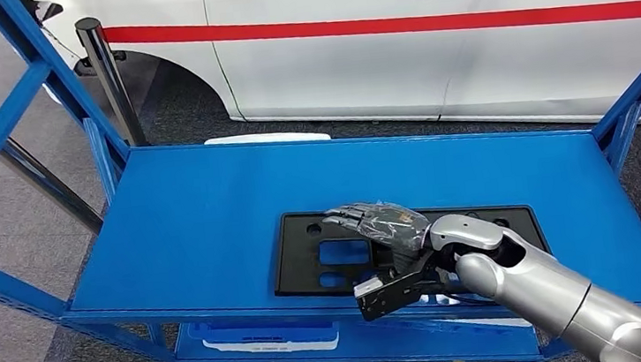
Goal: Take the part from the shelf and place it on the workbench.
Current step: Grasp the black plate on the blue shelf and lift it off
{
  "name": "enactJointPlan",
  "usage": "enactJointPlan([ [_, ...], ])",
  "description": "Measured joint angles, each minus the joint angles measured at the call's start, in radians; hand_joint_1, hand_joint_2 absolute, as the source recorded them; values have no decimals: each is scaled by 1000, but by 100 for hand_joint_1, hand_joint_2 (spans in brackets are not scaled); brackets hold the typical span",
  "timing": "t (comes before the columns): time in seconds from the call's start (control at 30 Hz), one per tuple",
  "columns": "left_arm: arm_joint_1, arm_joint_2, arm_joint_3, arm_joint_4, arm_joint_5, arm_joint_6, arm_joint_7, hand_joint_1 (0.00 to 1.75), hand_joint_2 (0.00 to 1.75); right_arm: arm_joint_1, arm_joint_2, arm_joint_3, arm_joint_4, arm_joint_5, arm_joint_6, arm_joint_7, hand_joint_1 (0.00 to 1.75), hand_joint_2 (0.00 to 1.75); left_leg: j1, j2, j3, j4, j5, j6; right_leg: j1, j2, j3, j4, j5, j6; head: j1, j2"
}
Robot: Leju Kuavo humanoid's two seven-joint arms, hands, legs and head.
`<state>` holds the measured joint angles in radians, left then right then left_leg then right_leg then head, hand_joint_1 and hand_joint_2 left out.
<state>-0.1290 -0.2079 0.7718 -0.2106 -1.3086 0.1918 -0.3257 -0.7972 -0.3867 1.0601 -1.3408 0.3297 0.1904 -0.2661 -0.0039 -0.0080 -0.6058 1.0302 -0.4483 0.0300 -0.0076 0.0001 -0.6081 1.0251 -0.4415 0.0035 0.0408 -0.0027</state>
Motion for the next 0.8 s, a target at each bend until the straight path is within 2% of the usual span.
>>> enactJointPlan([
  [0.07,0,0,0,0,2,0,0,0,0,8,7,0,5,10,-9,-1,0,175,1,1,-22,53,-37,-10,-6,-3,7,-11,5,-10,-1,0],
  [0.13,1,0,0,0,4,0,0,0,0,21,12,-1,14,26,-21,-4,0,175,6,2,-77,176,-99,-18,-6,-6,9,-12,5,-15,-2,0],
  [0.17,2,0,0,0,4,1,0,0,0,31,15,-1,20,34,-29,-5,0,175,8,2,-105,234,-121,-21,-5,-7,9,-12,5,-16,-2,0],
  [0.2,4,0,0,0,5,1,0,0,0,41,17,-2,25,42,-37,-8,0,175,10,2,-120,267,-125,-24,-6,-8,9,-11,5,-16,-2,0],
  [0.23,5,0,0,0,5,1,0,0,0,51,19,-4,30,48,-46,-10,0,175,13,2,-117,260,-110,-26,-6,-8,9,-9,4,-15,-2,0],
  [0.27,6,0,0,0,5,1,0,0,0,58,22,-6,34,53,-53,-12,0,175,15,2,-95,218,-80,-28,-7,-7,9,-6,3,-14,-2,0],
  [0.33,4,0,0,0,5,2,0,0,0,64,26,-10,40,58,-61,-13,0,175,18,2,-27,81,-25,-29,-8,-5,8,2,-2,-5,-2,0],
  [0.37,3,0,0,0,5,2,-1,0,0,64,27,-13,42,60,-64,-14,0,175,18,1,-3,33,-12,-26,-7,-4,6,6,-4,0,-1,0],
  [0.4,2,0,0,0,5,2,-1,0,0,64,28,-17,45,62,-68,-14,0,175,17,1,10,8,-10,-21,-6,-3,5,8,-5,6,-1,0],
  [0.5,5,1,0,0,6,3,-1,0,0,70,28,-32,48,70,-77,-14,0,175,13,1,12,1,-5,0,-9,-1,3,9,-4,23,0,0],
  [0.53,5,1,0,0,6,3,-1,0,0,72,28,-39,48,74,-78,-13,0,175,14,2,12,-2,-2,6,-11,0,-3,21,-14,28,0,0],
  [0.6,5,1,0,0,5,3,-1,0,0,73,27,-56,44,84,-78,-9,0,175,15,4,12,-6,3,16,-14,0,-40,102,-64,34,0,0],
  [0.67,6,1,0,0,4,2,-1,0,0,69,27,-71,35,100,-79,1,0,175,13,5,10,-6,3,20,-14,0,-101,232,-125,37,0,0],
  [0.7,7,1,0,0,4,2,-1,0,0,65,27,-78,30,112,-80,9,0,175,12,4,10,-6,3,20,-14,0,-121,275,-136,38,0,0],
  [0.73,8,1,0,0,4,1,0,0,0,57,27,-83,25,125,-79,19,0,175,12,4,10,-5,3,21,-14,0,-127,287,-129,37,0,0],
  [0.77,8,1,0,0,4,0,0,0,0,46,27,-88,18,137,-77,29,0,175,12,3,10,-5,3,20,-14,0,-113,258,-105,35,0,0],
  [0.8,8,2,-1,0,4,0,0,0,0,31,27,-94,11,147,-73,40,0,175,12,2,11,-4,3,19,-14,0,-84,199,-69,32,0,0],
])
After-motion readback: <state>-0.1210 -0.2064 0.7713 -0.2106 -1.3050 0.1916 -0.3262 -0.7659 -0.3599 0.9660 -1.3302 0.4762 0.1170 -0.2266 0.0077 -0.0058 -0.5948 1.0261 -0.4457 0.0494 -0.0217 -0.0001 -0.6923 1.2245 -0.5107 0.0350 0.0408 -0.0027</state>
